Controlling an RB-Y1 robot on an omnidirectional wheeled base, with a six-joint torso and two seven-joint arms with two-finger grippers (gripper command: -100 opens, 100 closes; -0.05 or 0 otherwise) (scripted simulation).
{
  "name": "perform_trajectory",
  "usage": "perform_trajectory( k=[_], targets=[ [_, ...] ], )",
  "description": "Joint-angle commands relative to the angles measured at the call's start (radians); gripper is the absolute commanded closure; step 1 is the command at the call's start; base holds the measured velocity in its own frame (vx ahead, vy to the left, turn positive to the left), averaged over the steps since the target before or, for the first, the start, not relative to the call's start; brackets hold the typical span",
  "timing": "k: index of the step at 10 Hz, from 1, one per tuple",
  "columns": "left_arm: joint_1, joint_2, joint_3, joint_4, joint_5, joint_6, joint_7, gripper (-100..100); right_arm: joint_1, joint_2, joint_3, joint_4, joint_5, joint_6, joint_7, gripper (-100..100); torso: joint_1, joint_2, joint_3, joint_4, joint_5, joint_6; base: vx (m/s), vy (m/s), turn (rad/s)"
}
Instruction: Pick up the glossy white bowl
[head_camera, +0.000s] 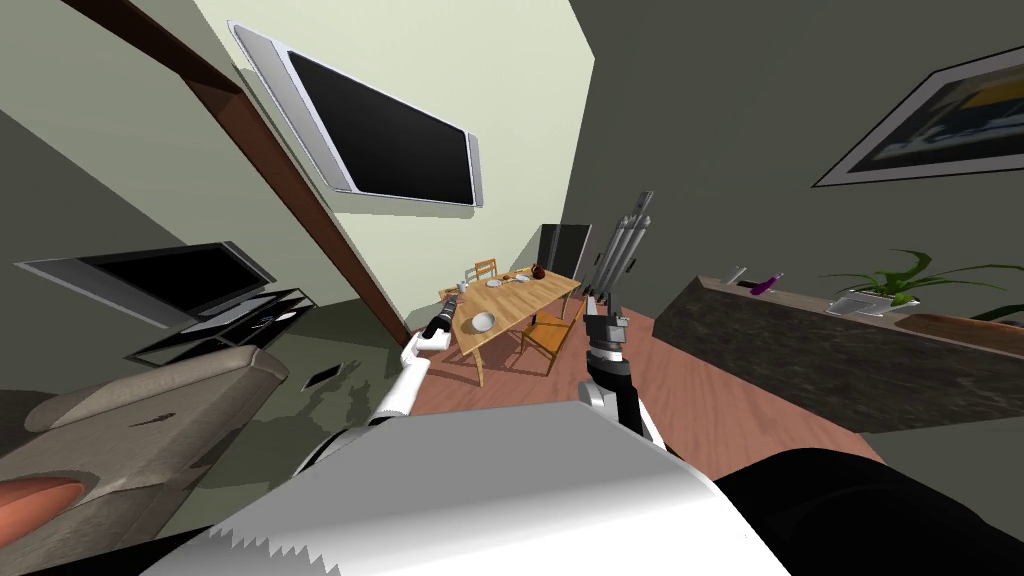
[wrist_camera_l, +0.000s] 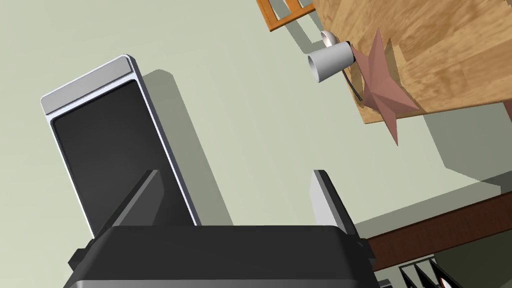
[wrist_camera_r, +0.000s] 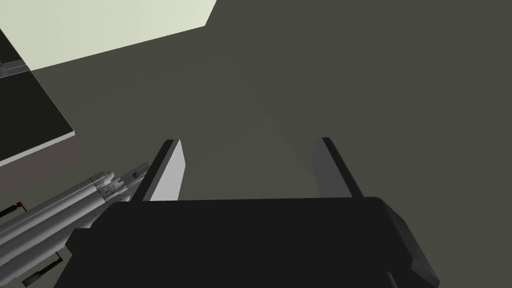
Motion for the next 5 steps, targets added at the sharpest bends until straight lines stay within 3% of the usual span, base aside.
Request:
perform_trajectory(
  k=[1,2,3,4,5],
  targets=[
    [-0.036,0.001,0.006,0.050,-0.001,0.037,0.004,-100,0.000,0.000,0.000,0.000,0.000,0.000,0.000,0,0.000,0.000,0.000,0.000,0.000,0.000,0.009,0.029,-0.047],
    [-0.036,0.001,0.006,0.065,-0.001,0.037,0.004,-100,0.000,0.000,0.000,0.000,0.000,0.000,0.000,0,0.000,0.000,0.000,0.000,0.000,0.000,0.005,0.011,0.005],
    [-0.086,0.000,0.018,0.101,-0.005,0.089,0.012,-100,0.000,0.000,0.000,0.000,0.000,0.000,0.000,0,-0.001,0.000,0.000,0.000,0.000,-0.001,0.006,0.018,-0.092],
    [-0.088,0.000,0.018,0.134,-0.005,0.094,0.012,-100,0.000,0.000,0.000,0.000,0.000,0.000,0.000,0,-0.001,0.000,0.000,0.000,0.000,0.000,0.008,0.023,-0.058],
    [-0.131,-0.001,0.029,0.166,-0.008,0.131,0.020,-100,0.000,0.000,0.000,0.000,0.000,0.000,0.000,0,0.000,0.000,0.000,0.000,0.000,0.000,0.014,0.023,-0.089]
  ],
)
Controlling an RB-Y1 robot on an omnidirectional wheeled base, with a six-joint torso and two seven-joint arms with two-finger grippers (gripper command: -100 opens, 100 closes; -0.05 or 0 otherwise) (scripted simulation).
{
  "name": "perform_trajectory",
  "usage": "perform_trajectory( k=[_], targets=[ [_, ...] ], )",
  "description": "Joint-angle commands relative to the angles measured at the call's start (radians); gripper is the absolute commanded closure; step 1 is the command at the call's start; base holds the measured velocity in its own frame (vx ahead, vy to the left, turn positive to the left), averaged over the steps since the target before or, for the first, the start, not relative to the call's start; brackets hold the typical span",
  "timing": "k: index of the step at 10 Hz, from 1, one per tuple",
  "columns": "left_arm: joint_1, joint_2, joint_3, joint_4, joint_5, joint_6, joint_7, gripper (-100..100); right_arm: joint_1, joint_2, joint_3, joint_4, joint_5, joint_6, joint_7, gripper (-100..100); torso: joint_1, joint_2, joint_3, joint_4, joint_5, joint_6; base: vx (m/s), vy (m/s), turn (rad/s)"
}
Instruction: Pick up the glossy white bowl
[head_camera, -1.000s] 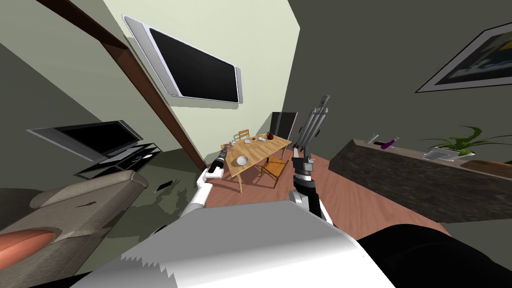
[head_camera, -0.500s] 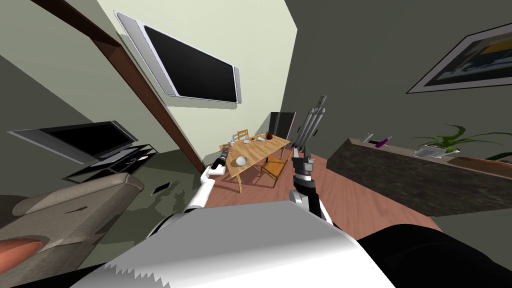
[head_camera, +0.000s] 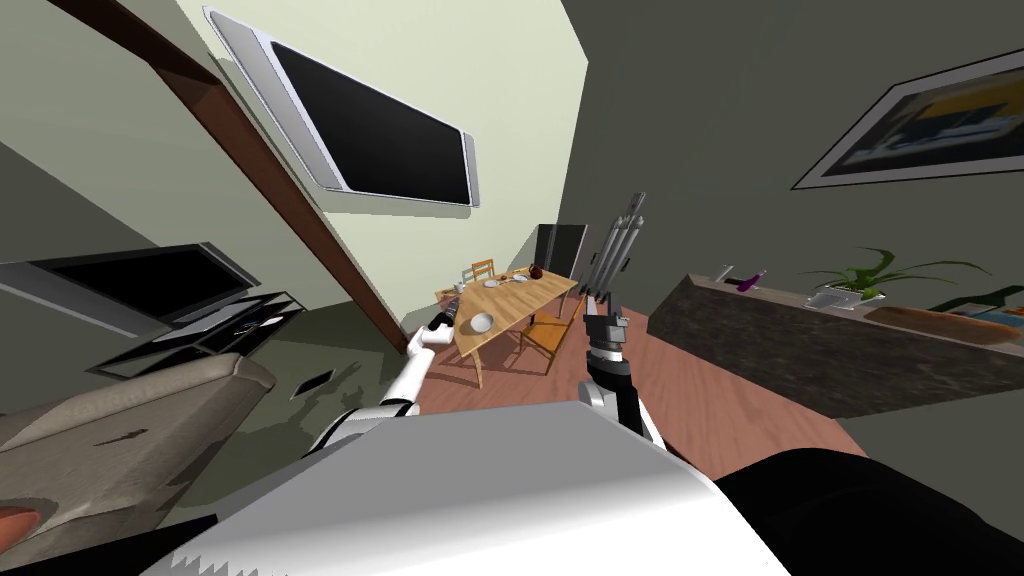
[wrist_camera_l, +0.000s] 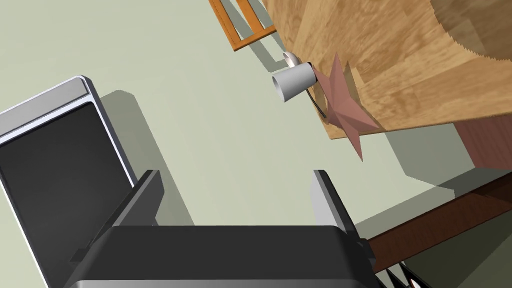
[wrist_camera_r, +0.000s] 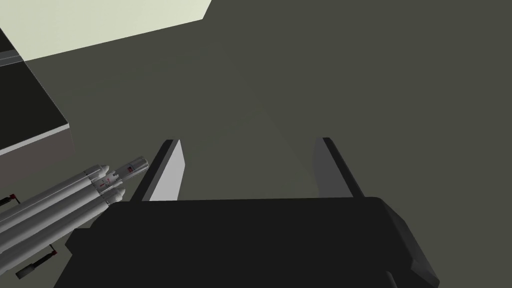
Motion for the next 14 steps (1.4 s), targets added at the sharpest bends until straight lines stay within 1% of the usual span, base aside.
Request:
perform_trajectory(
  k=[1,2,3,4,5,6,7,8,9,10,11,12,13,14],
  targets=[
    [-0.029,-0.001,0.006,0.050,-0.002,0.045,0.005,-100,0.000,0.000,0.000,0.000,0.000,0.000,0.000,0,0.000,0.000,0.000,0.000,0.000,0.000,0.019,0.028,-0.044],
    [-0.071,-0.002,0.018,0.085,-0.005,0.074,0.014,-100,0.000,0.000,0.000,0.000,0.000,0.000,0.000,0,0.000,0.000,0.000,0.000,0.000,0.000,0.030,0.046,-0.089],
    [-0.078,-0.002,0.018,0.124,-0.005,0.098,0.014,-100,0.000,0.000,0.000,0.000,0.000,0.000,0.000,0,0.001,-0.001,-0.001,0.000,0.000,0.000,0.023,0.043,-0.050],
    [-0.078,-0.002,0.018,0.128,-0.005,0.103,0.014,-100,0.000,0.000,0.000,0.000,0.000,0.000,0.000,0,0.001,-0.001,-0.001,0.000,0.000,-0.001,0.008,0.016,0.010],
    [-0.127,-0.004,0.030,0.171,-0.009,0.142,0.023,-100,0.000,0.000,0.000,0.000,0.000,0.000,0.000,0,0.000,0.000,0.000,0.000,0.000,-0.001,0.016,0.019,-0.098],
    [-0.127,-0.004,0.030,0.196,-0.009,0.161,0.023,-100,0.000,0.000,0.000,0.000,0.000,0.000,0.000,0,0.000,0.000,0.000,0.000,0.000,0.000,0.017,0.030,-0.059],
    [-0.173,-0.006,0.041,0.243,-0.013,0.187,0.032,-100,0.000,0.000,0.000,0.000,0.000,0.000,0.000,0,0.000,0.000,0.000,0.000,0.000,-0.001,0.022,0.049,-0.091],
    [-0.173,-0.006,0.041,0.262,-0.013,0.210,0.032,-100,0.000,0.000,0.000,0.000,0.000,0.000,0.000,0,0.001,0.000,0.000,0.000,0.000,0.000,0.029,0.045,-0.046],
    [-0.173,-0.006,0.041,0.262,-0.013,0.218,0.032,-100,0.000,0.000,0.000,0.000,0.000,0.000,0.000,0,0.001,-0.001,-0.001,0.000,0.000,-0.001,0.018,0.015,0.011],
    [-0.217,-0.009,0.053,0.305,-0.016,0.260,0.042,-100,0.000,0.000,0.000,0.000,0.000,0.000,0.000,0,0.000,0.000,0.000,0.000,0.000,-0.001,0.021,0.026,-0.092],
    [-0.217,-0.009,0.053,0.327,-0.016,0.274,0.042,-100,0.000,0.000,0.000,0.000,0.000,0.000,0.000,0,0.000,0.000,0.000,0.000,0.000,0.000,0.023,0.033,-0.061],
    [-0.257,-0.013,0.065,0.354,-0.019,0.310,0.051,-100,0.000,0.000,0.000,0.000,0.000,0.000,0.000,0,0.000,0.000,0.000,0.000,0.000,-0.001,0.029,0.038,-0.079],
    [-0.259,-0.013,0.065,0.388,-0.019,0.328,0.051,-100,0.000,0.000,0.000,0.000,0.000,0.000,0.000,0,0.001,-0.001,-0.001,0.000,0.000,0.000,0.026,0.045,-0.054],
    [-0.259,-0.013,0.065,0.389,-0.019,0.328,0.051,-100,0.000,0.000,0.000,0.000,0.000,0.000,0.000,0,0.001,-0.001,-0.001,0.000,0.000,-0.001,0.011,0.025,0.003]
  ],
)
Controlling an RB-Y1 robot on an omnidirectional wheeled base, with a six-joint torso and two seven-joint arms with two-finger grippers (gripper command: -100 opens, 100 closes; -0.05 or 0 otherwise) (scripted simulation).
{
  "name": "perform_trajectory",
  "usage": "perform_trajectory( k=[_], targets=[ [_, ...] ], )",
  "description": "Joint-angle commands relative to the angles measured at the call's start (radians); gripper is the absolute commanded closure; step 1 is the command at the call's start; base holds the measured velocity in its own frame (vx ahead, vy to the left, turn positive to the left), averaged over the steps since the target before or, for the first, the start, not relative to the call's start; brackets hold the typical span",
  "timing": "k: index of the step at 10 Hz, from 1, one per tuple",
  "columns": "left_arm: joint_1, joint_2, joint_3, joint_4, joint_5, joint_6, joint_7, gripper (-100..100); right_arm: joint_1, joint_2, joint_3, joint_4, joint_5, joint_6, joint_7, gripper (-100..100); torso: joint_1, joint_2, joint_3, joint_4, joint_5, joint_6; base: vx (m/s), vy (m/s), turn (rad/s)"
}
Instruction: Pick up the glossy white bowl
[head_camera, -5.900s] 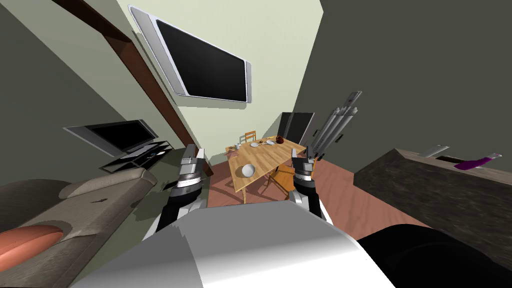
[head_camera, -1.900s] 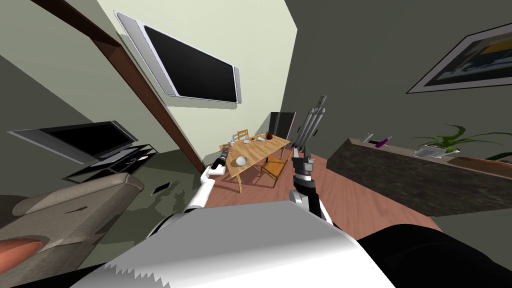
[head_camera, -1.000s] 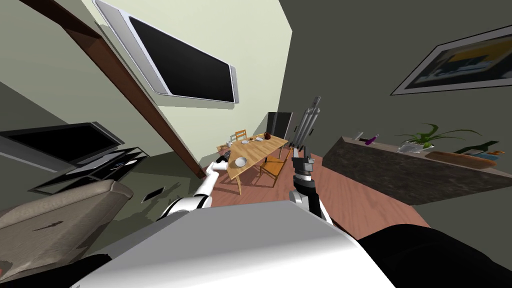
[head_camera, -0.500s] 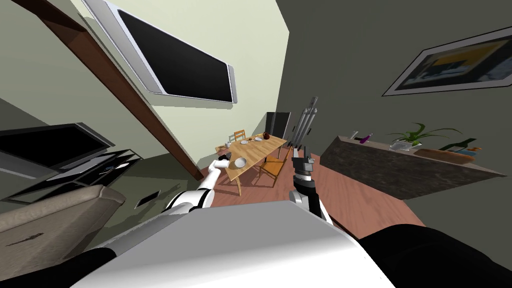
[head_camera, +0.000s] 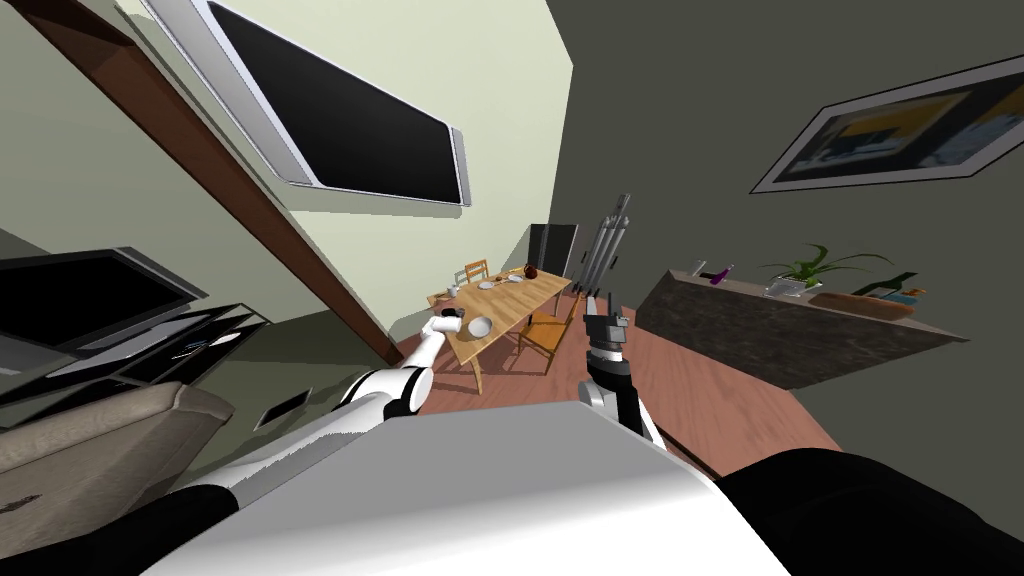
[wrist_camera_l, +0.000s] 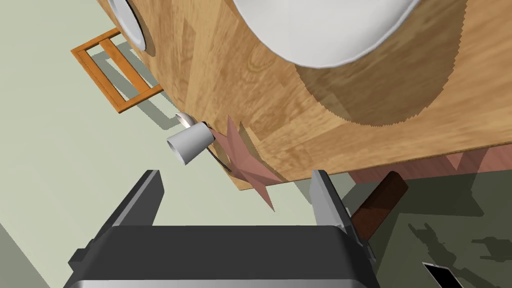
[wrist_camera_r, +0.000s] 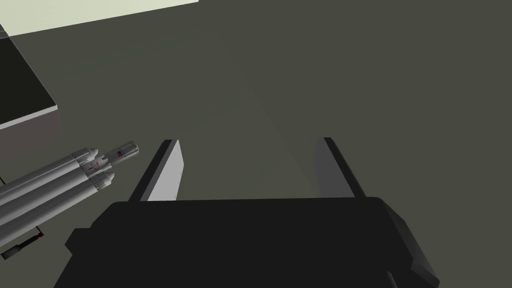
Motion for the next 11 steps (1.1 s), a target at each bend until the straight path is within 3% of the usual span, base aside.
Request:
perform_trajectory(
  k=[1,2,5,11],
  targets=[
    [-0.038,-0.005,0.011,0.050,-0.003,0.050,0.010,-100,0.000,0.000,0.000,0.000,0.000,0.000,0.000,0,0.000,0.000,0.000,0.000,0.000,0.000,0.021,0.034,-0.084],
    [-0.038,-0.005,0.011,0.061,-0.003,0.056,0.010,-100,0.000,0.000,0.000,0.000,0.000,0.000,0.000,0,0.000,0.000,0.000,0.000,0.000,0.001,0.022,0.038,-0.053],
    [-0.108,-0.017,0.032,0.163,-0.009,0.136,0.028,-100,0.000,0.000,0.000,0.000,0.000,0.000,0.000,0,0.001,-0.001,-0.001,0.000,0.000,0.000,0.034,0.046,-0.071],
    [-0.185,-0.044,0.058,0.304,-0.015,0.264,0.052,-100,0.000,0.000,0.000,0.000,0.000,0.000,0.000,0,0.000,-0.001,0.000,0.000,0.000,0.000,0.024,0.038,-0.058]
  ],
)
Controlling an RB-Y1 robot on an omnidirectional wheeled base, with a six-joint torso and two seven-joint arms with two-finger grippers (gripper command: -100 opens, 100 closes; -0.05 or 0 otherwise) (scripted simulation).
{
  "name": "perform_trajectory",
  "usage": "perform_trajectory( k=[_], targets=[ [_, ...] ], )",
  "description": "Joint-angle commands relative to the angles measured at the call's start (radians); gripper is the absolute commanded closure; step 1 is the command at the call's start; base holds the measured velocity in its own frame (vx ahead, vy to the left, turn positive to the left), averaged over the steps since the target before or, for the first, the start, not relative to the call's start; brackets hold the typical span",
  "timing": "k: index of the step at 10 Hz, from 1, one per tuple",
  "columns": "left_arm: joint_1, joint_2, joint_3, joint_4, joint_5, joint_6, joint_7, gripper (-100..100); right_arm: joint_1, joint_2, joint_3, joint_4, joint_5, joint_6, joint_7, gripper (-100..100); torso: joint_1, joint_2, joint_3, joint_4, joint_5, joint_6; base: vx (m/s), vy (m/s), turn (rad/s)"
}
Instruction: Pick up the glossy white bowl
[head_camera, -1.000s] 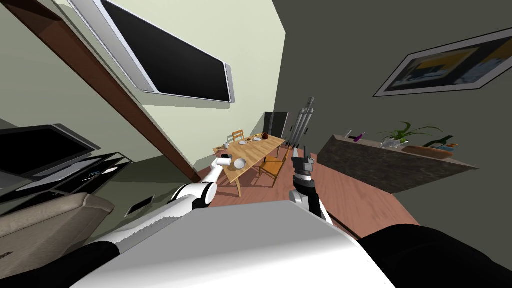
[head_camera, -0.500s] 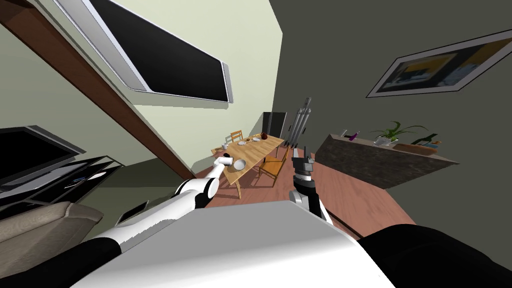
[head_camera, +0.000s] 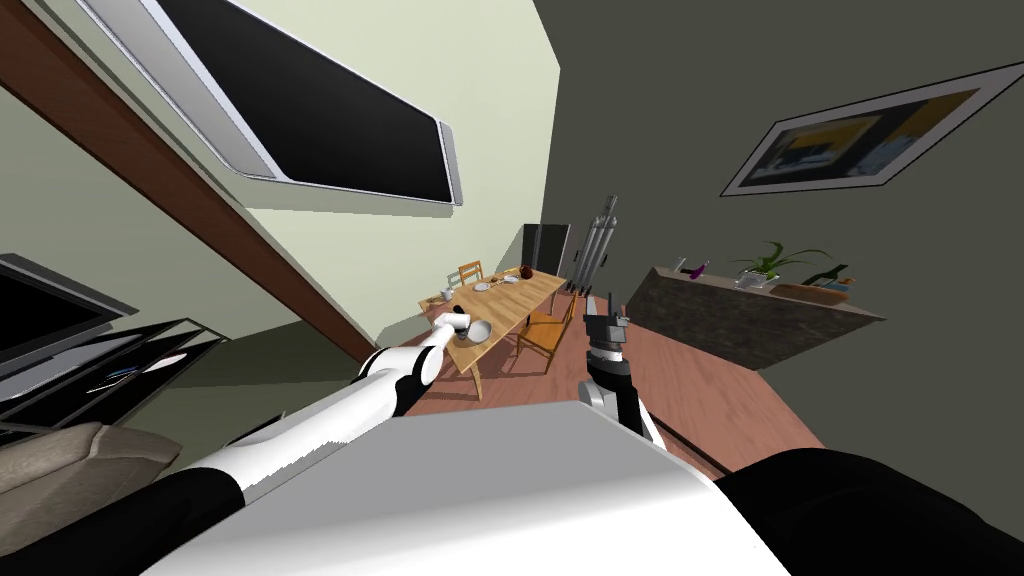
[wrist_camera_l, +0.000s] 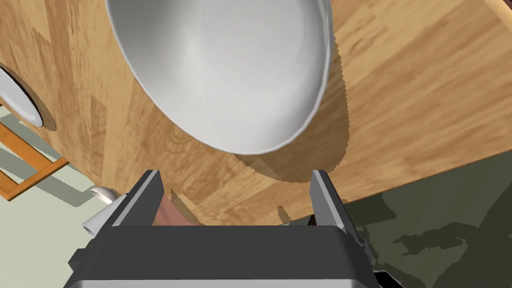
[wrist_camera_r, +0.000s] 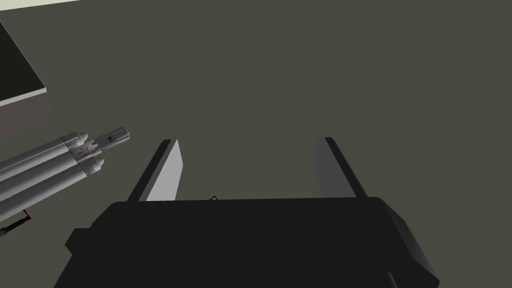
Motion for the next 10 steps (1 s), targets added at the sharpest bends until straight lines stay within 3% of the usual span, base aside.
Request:
perform_trajectory(
  k=[1,4,6,10],
  targets=[
    [0.012,-0.011,0.003,-0.027,-0.001,0.050,-0.001,-100,0.000,0.000,0.000,0.000,0.000,0.000,0.000,0,0.000,0.000,0.000,0.000,0.000,0.000,0.021,0.032,-0.039],
    [-0.019,-0.035,0.015,0.036,-0.003,0.111,0.011,-100,0.000,0.000,0.000,0.000,0.000,0.000,0.000,0,-0.001,0.000,0.000,0.000,0.000,-0.001,0.022,0.027,-0.047],
    [-0.019,-0.035,0.015,0.020,-0.003,0.111,0.011,-100,0.000,0.000,0.000,0.000,0.000,0.000,0.000,0,-0.001,0.000,0.000,0.000,0.000,0.000,0.012,0.016,-0.016],
    [-0.028,-0.061,0.023,0.080,-0.003,0.147,0.018,-100,0.000,0.000,0.000,0.000,0.000,0.000,0.000,0,-0.002,0.001,0.001,0.000,0.000,0.000,0.009,0.008,-0.029]
  ],
)
